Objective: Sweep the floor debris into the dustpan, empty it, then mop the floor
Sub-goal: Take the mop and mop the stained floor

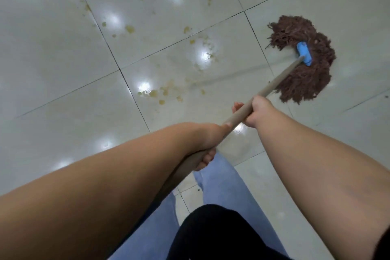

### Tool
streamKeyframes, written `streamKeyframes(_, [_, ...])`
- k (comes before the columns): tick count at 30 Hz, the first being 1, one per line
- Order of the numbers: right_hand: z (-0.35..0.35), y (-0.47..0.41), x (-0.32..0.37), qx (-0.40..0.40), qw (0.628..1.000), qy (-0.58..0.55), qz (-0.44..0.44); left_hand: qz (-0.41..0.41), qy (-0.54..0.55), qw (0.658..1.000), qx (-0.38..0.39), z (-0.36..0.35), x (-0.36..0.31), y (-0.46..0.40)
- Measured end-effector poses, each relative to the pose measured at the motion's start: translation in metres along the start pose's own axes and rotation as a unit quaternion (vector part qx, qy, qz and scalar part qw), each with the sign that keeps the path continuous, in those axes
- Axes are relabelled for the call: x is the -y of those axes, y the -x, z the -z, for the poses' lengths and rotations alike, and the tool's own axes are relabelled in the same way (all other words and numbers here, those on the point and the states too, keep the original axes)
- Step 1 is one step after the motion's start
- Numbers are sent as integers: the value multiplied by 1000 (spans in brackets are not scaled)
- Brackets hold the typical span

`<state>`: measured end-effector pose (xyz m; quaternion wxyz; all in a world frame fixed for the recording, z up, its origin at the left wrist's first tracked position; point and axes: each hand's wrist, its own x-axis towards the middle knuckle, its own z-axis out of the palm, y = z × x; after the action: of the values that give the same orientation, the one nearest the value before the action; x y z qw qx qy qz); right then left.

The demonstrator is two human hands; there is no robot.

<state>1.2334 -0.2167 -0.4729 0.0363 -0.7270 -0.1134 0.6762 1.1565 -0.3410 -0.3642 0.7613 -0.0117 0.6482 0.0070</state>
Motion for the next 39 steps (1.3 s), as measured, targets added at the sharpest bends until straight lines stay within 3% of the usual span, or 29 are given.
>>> streamKeyframes(4, [-5,-3,-8,-3,1000,-2,6,-38,-3,999,1,6,7,-10])
streamKeyframes(9, [-64,20,-76,79,994,75,-22,-25,-24,999,-35,78,99,-16])
streamKeyframes(17, [-215,92,-308,139,986,73,-60,37,-47,995,-74,202,348,30])
streamKeyframes(21, [-291,147,-439,78,995,-21,-52,91,-26,992,-79,246,469,76])
streamKeyframes(24, [-324,174,-492,92,985,-81,-118,121,1,989,-82,268,530,104])
streamKeyframes(32, [-320,152,-479,58,986,-53,-147,120,-6,990,-73,266,538,94])
streamKeyframes(39, [-307,118,-409,33,990,-66,-119,105,-10,993,-61,260,461,71])
